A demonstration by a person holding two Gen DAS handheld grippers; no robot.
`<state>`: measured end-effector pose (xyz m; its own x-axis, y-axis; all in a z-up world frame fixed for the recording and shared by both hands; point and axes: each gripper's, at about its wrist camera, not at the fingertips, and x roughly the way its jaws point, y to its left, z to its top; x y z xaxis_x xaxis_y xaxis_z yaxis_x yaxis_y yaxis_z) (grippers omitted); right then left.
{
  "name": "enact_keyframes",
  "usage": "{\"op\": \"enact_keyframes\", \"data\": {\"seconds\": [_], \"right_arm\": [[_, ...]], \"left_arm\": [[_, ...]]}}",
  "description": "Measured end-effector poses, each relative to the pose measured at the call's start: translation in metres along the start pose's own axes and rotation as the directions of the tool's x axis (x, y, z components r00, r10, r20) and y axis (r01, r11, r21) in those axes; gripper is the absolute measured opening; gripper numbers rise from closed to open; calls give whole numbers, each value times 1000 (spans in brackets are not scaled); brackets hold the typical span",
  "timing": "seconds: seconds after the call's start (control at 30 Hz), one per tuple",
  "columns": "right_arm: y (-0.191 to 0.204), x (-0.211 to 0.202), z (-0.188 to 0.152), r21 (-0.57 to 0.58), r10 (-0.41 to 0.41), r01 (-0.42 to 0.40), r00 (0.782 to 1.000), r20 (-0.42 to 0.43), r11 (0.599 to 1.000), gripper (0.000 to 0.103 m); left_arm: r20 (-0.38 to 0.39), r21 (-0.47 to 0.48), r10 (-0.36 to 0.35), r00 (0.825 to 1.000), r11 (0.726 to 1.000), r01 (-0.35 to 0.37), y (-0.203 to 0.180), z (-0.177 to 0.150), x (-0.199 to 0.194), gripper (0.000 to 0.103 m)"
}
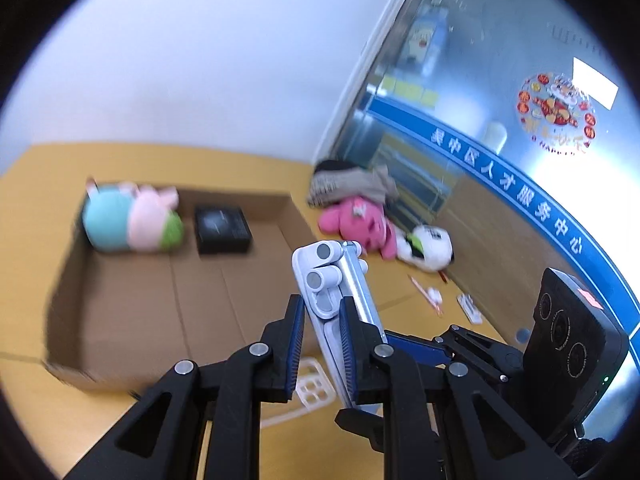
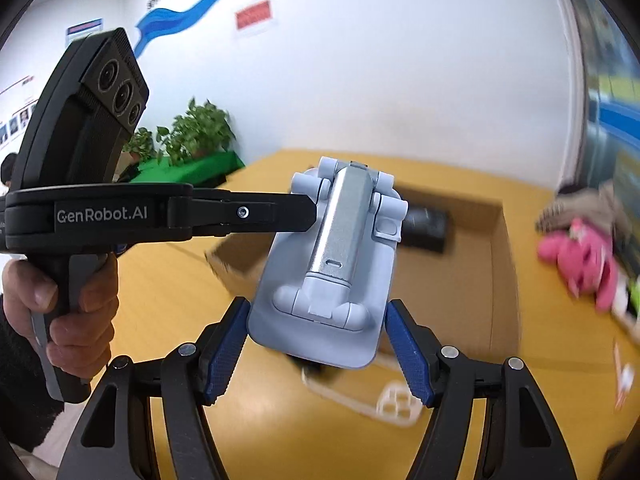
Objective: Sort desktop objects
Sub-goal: 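Lift the phone stand with the left gripper and carry it over the box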
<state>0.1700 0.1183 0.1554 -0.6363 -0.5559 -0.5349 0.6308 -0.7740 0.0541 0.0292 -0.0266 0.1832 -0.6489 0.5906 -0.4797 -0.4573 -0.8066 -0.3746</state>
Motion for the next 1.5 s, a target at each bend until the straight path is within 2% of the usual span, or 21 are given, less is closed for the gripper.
{"op": "enact_keyframes", "data": {"seconds": [0.23, 0.37, 0.53, 0.93, 1.5], "right_arm": [[11, 9, 75, -37, 40, -36, 995, 93, 999, 74], [14, 15, 110, -55, 53, -46, 991, 122, 997, 74], [15, 26, 138, -63, 76, -69, 989, 128, 996, 74], [17, 42, 170, -60, 85, -78, 986, 140, 995, 74], [2, 72, 180, -33, 104, -101, 987, 122, 994, 74]], "left_arm": [[119, 47, 62, 991, 997, -68, 10, 63, -34, 16], [153, 72, 92, 984, 992, -103, 14, 91, -45, 16], [170, 78, 110, 979, 989, -125, 19, 111, -50, 15], [187, 85, 117, 975, 987, -135, 26, 139, -49, 15], [169, 84, 138, 976, 985, -153, 43, 150, -35, 14]]}}
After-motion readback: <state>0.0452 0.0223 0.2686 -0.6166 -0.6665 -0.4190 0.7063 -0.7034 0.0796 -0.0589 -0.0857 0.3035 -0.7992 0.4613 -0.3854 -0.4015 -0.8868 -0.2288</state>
